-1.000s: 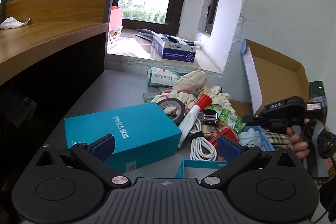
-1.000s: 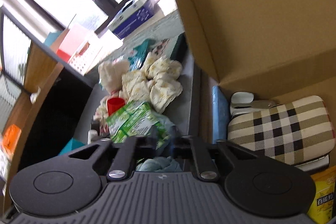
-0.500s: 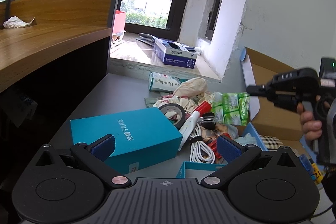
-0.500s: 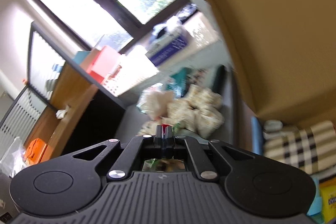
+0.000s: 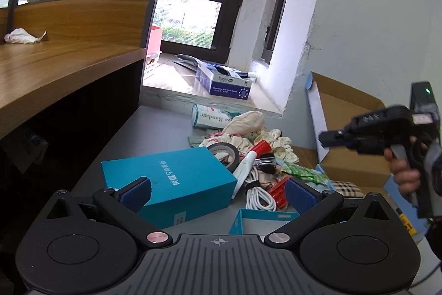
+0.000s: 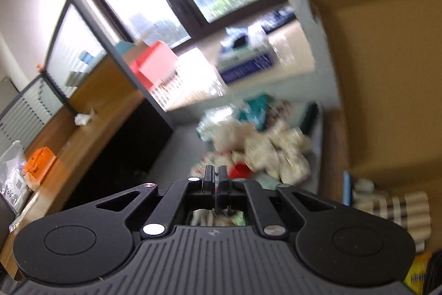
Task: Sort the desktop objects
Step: 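Reach the right gripper into the pile and grasp the green wrapped packet, then lift the green packet with the right gripper and carry it into the teal box tray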
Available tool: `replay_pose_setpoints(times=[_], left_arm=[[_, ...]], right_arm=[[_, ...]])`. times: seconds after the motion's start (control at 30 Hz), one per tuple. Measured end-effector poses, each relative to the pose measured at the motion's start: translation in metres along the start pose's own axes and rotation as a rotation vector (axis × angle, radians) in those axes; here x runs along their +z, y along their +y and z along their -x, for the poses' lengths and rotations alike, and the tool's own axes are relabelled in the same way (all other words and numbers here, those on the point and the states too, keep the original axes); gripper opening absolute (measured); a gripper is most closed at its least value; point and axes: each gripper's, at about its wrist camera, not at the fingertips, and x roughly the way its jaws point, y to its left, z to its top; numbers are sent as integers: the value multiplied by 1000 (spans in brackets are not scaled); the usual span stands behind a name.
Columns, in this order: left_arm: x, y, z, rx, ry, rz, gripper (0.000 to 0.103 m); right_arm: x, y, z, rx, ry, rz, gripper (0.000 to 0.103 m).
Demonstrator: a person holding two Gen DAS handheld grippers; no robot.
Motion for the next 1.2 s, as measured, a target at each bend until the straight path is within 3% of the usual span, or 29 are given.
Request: replay_pose_setpoints(times=[0.03,0.07,0.13,0.17,0.2,0.3,0.47,0.63,0.7,0.73,0.87,1.0,1.2], left_arm=[[0,0,-1,-1,3,2,103],[0,-1,-2,-5,7,4,103],[0,-4,-3,-19,11,3,103],[0,-5,-3,-26,12,1,103],[0,-8,-3,-30,10,-6,103],[-1,-14,-4,-31,8,-31,103],[-2,-14,-5,-13,20,-39,103],[-1,-13,-8,3,27,-32,103],[-1,-14,-8,3,29,-35,103],[-1,-15,-8,4,30,-38,103],[-1,-16,-9,7,36,-44,103],[-2,-17,-7,8,35,-41,103],[-3,-15,-2,3,26,-26,103]], right_arm=[[-4,-4,2,-5,10,-8,19],[-9,-8,4,-10,20,-16,40],[-15,-18,11,-22,9,-67,58],[-17,-25,13,-24,9,-103,58],[-19,-32,14,-23,14,-142,57],[-27,-52,11,-30,39,-228,41],[-39,-76,-3,-63,45,-316,40],[-43,-95,-22,-31,43,-396,40],[-44,-100,-30,-12,47,-416,30],[-45,-102,-35,-3,49,-425,20],[-46,-109,-47,45,53,-469,14],[-43,-104,-45,85,17,-472,6],[-28,-72,-32,109,-30,-387,4]])
